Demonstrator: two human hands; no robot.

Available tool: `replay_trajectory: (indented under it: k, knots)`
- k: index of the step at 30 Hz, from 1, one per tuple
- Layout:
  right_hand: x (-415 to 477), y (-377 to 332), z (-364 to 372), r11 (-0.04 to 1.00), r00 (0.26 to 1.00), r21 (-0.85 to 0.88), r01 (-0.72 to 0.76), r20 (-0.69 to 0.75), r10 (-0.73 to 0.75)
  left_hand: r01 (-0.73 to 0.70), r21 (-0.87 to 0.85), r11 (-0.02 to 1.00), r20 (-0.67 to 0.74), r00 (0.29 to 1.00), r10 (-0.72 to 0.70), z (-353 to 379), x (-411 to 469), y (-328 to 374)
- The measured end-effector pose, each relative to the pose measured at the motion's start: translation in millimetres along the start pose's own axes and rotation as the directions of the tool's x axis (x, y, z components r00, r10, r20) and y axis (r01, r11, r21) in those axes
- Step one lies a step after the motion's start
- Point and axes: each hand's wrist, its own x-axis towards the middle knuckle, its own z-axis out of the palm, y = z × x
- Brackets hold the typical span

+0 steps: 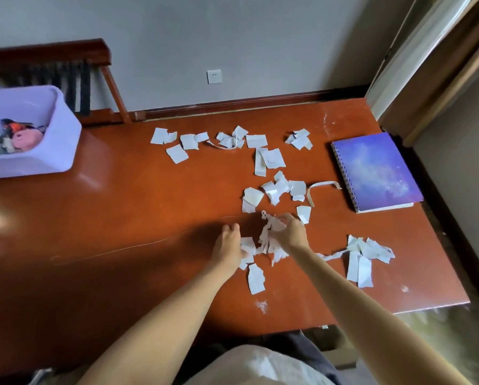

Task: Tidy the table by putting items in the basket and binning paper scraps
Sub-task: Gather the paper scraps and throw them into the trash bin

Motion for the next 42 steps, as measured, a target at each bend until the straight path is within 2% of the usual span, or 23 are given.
replay_trajectory:
  k: [3,6,10,13,17,20,23,28,30,33,37,40,42]
  knots:
    - [-4,1,7,0.973,0.992,-0.206,0.108,0.092,-0.091,0.001,0.122,0.993,-0.070,0.997,0.008,1,-3,1]
    - [-6,2,16,0.945,0.986,-0.282,0.165,0.078,-0.149,-0.003,0.162,0.987,-0.133,0.991,0.025,2,-2,3]
    - [-1,-1,13,0.960,0.975,-0.175,0.220,0.006,-0.223,0.099,-0.044,0.994,-0.101,0.990,-0.103,-2,-3,3]
    - [3,-9,0,0.976,0.977,-0.055,0.212,-0.015,-0.213,0.155,-0.214,0.964,-0.094,0.979,-0.178,-14,-4,-4]
    - [0,-14,-8,0.982,0.982,0.001,0.187,0.036,-0.187,0.158,-0.356,0.921,-0.111,0.971,-0.210,-32,-5,-13]
    - [-8,-9,-2,0.980,0.975,-0.072,0.186,0.137,-0.175,0.135,-0.424,0.896,-0.168,0.960,-0.224,-40,-5,-23]
    - [-11,-6,12,0.926,0.953,-0.241,0.290,0.162,-0.257,0.104,-0.492,0.865,-0.213,0.948,-0.235,-45,-4,-30]
    - [-2,-8,25,0.822,0.931,-0.443,0.358,0.242,-0.275,0.061,-0.480,0.875,-0.178,0.970,-0.166,-49,-8,-29]
    - [2,-5,25,0.852,0.942,-0.408,0.327,0.216,-0.258,0.040,-0.478,0.877,-0.142,0.982,-0.122,-48,-10,-26]
    - [6,-3,22,0.926,0.963,-0.266,0.266,0.113,-0.245,0.014,-0.489,0.872,-0.081,0.995,-0.061,-45,-9,-19]
    - [9,-7,7,0.996,0.995,-0.001,0.094,-0.016,-0.094,-0.006,-0.503,0.864,-0.015,1.000,-0.002,-39,-7,-5]
    - [9,-10,0,0.993,0.999,0.109,0.039,-0.001,-0.039,-0.013,-0.563,0.826,0.046,0.998,0.047,-35,-6,5]
    - [5,-12,-2,0.988,0.998,0.146,0.052,0.033,-0.057,0.010,-0.615,0.788,0.080,0.996,0.049,-34,-4,10]
